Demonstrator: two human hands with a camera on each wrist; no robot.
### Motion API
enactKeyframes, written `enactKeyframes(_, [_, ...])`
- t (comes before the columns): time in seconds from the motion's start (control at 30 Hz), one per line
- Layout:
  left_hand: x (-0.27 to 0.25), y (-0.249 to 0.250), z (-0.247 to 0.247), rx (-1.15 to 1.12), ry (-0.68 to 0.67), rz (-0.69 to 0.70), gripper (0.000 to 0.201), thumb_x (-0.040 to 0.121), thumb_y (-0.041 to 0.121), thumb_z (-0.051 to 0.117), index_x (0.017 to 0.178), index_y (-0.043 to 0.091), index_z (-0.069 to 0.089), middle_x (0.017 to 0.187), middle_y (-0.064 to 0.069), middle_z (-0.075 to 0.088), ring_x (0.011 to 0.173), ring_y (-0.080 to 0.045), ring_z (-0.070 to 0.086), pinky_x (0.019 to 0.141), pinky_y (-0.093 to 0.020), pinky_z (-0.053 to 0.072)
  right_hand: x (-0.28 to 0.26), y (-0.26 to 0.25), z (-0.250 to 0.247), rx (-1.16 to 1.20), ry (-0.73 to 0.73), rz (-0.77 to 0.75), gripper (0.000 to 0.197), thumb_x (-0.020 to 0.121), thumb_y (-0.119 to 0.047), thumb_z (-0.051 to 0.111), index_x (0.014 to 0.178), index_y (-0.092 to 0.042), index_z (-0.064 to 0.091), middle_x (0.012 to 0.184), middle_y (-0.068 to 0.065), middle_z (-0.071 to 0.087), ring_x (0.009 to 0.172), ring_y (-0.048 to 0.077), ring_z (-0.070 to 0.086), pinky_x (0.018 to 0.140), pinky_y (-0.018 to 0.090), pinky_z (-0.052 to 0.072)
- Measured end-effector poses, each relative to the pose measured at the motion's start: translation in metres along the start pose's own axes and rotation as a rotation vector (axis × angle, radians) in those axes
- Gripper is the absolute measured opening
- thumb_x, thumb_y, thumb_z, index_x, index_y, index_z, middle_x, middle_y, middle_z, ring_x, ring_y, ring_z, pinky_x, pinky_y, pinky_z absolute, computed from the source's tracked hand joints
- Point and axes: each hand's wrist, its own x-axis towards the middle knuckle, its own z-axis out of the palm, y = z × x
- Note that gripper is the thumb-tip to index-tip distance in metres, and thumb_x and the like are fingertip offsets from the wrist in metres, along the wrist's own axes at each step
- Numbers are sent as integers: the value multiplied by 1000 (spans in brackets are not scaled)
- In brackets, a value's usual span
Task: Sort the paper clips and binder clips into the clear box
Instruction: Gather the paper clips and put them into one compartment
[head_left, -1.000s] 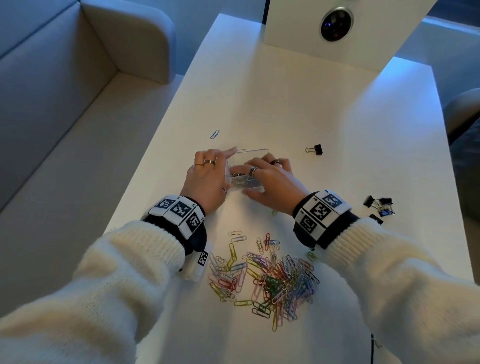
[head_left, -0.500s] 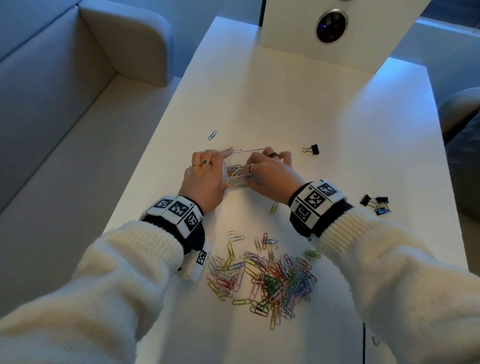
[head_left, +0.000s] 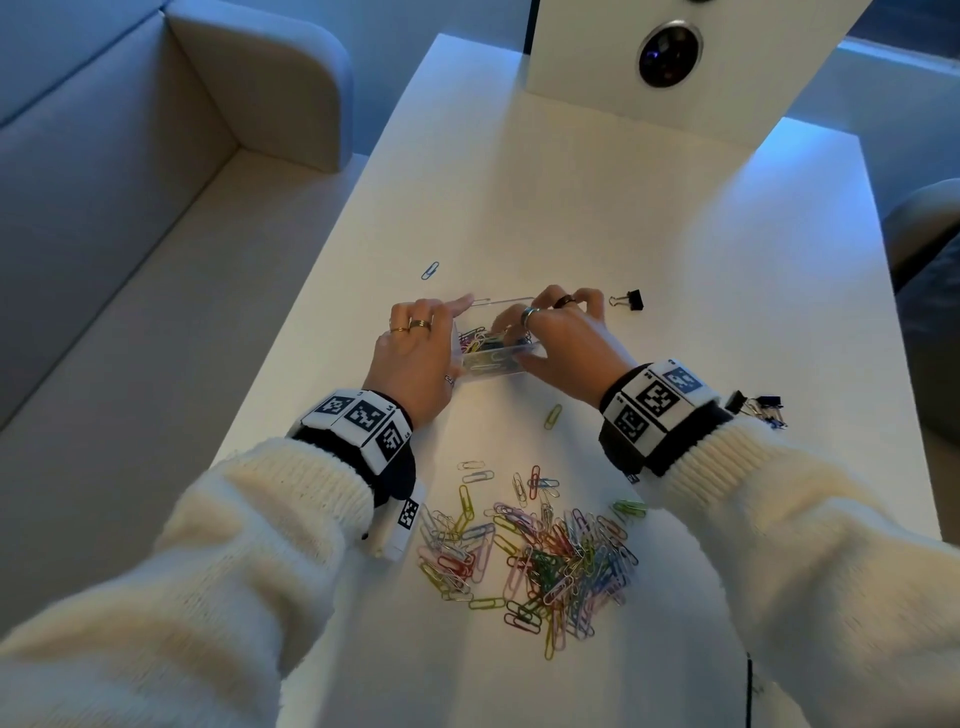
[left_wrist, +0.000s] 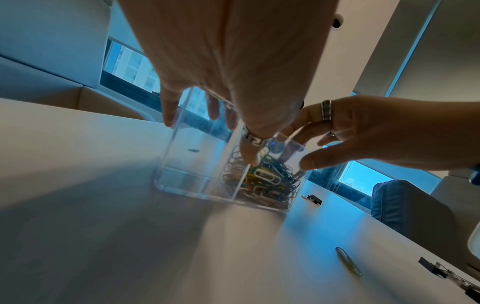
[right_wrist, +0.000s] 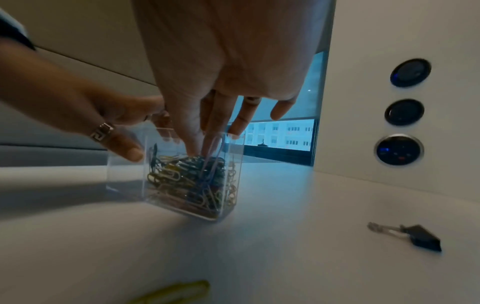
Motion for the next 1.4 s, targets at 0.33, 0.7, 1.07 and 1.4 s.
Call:
enactKeyframes(0.33, [0, 0, 0, -28, 14, -4, 78, 84, 17, 60, 146, 23, 12, 139, -7, 31, 128, -25, 24, 97, -39, 38, -11, 10, -3, 127, 138, 54, 30, 81, -20, 63, 110, -24, 57, 108, -9, 62, 114, 17, 43, 97, 40, 18])
enactKeyframes(0.7, [1, -2, 1, -47, 11, 15, 77, 84, 14, 59, 146, 22, 15, 138, -6, 33, 126, -26, 26, 97, -39, 40, -7, 16, -1, 199, 101, 37, 18, 87, -22, 59, 104, -28, 62, 91, -13, 68, 90, 13, 50, 96, 38, 25])
enactKeyframes(1.07, [0, -2, 1, -38, 6, 16, 79, 84, 17, 61, 146, 24, 12, 140, -4, 30, 128, -24, 23, 95, -37, 37, 8, -3, 2, 500, 214, 156, 8, 84, -27, 61, 87, -27, 69, 71, -20, 59, 88, 13, 56, 93, 37, 36])
enactKeyframes(1.4, [1, -2, 2, -41, 23, 21, 78, 84, 16, 58, 146, 22, 12, 141, -5, 29, 129, -25, 23, 100, -37, 36, -8, 11, 8, -52, 64, -116, 49, 87, -55, 37, 101, -21, 69, 112, -7, 58, 106, 22, 41, 89, 41, 23])
